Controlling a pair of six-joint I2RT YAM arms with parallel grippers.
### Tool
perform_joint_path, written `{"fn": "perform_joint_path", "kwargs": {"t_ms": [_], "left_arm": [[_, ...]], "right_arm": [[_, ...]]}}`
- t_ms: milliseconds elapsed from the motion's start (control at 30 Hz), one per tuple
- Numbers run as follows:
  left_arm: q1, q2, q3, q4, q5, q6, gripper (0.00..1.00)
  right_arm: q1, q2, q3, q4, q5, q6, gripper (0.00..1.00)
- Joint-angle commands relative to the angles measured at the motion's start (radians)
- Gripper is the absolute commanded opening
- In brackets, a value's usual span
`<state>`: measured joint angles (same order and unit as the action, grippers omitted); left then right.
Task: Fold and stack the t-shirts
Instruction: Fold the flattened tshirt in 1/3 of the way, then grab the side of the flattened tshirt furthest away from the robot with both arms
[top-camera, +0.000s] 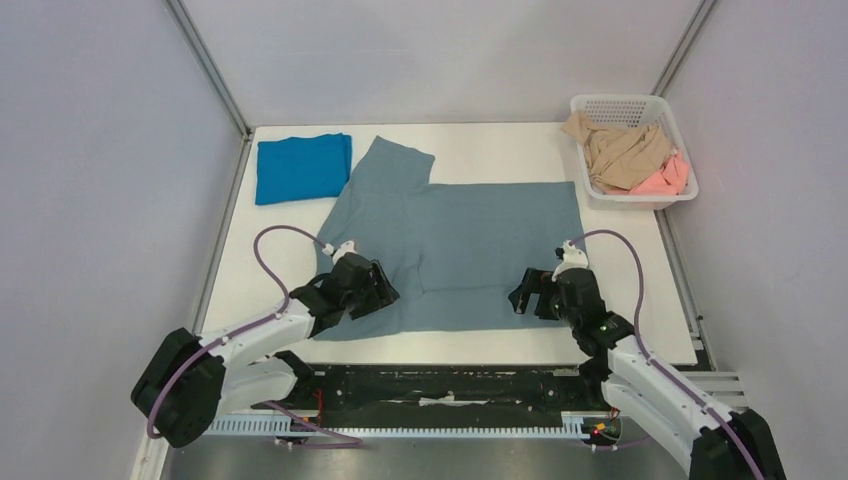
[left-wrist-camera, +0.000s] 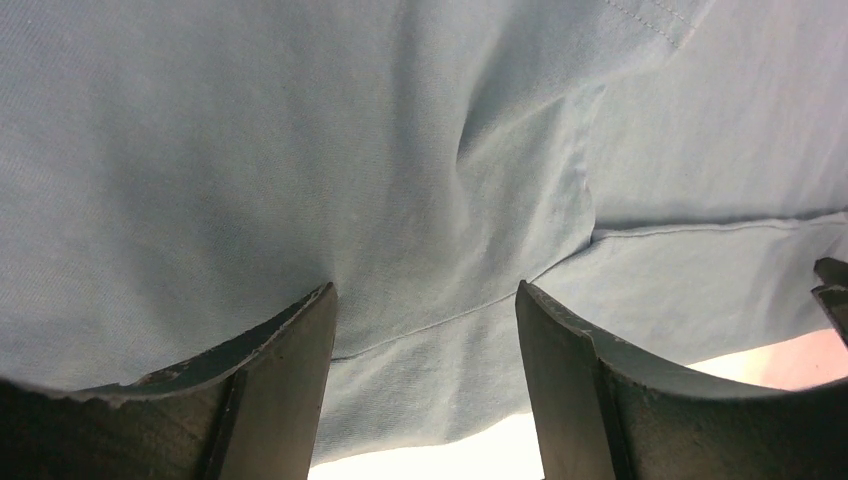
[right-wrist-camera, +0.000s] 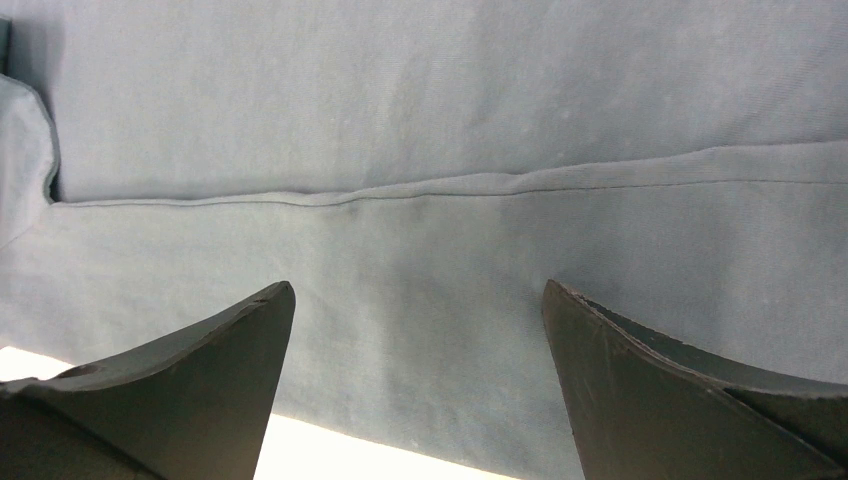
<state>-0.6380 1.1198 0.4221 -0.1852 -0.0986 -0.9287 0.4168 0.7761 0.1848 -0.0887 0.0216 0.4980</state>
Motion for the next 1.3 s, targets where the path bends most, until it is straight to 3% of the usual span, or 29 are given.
{"fn": "perform_joint_path", "kwargs": {"t_ms": [0,133,400,667,833,1000,1167,1267], "left_arm": [[-0.046,-0.051,-0.065,-0.189,-0.006,-0.107,0.73],[-0.087,-0.092,-0.061,-0.225,0.008,-0.111,0.73],[-0.112,-0.121,0.030,-0.425,-0.049,-0.093,0.73],[-0.114,-0.131,0.099,-0.427,-0.058,-0.036,0.73],[-0.113,-0.190,0.118,-0.457,-0.057,-0.024,0.73],[-0.114,-0.273,0.223,-0.506,-0.118,0.021,0.74],[-0.112,-0.291,0.350,-0.491,-0.230,0.061,0.86],[-0.106,-0.230,0.446,-0.480,-0.235,0.117,0.87]], "right_arm": [[0.022,-0.096,-0.053,-0.524,-0.081,0.102,0.98],[0.026,-0.196,-0.054,-0.607,-0.140,0.121,0.98],[0.036,-0.193,0.026,-0.737,-0.152,0.094,0.98],[0.038,-0.237,0.071,-0.800,-0.170,0.120,0.98],[0.037,-0.244,0.233,-0.726,-0.069,0.102,0.98],[0.037,-0.238,0.372,-0.581,-0.067,0.084,0.98],[0.038,-0.165,0.467,-0.488,0.016,0.047,0.98],[0.038,-0.136,0.485,-0.338,0.064,0.042,0.98]]}}
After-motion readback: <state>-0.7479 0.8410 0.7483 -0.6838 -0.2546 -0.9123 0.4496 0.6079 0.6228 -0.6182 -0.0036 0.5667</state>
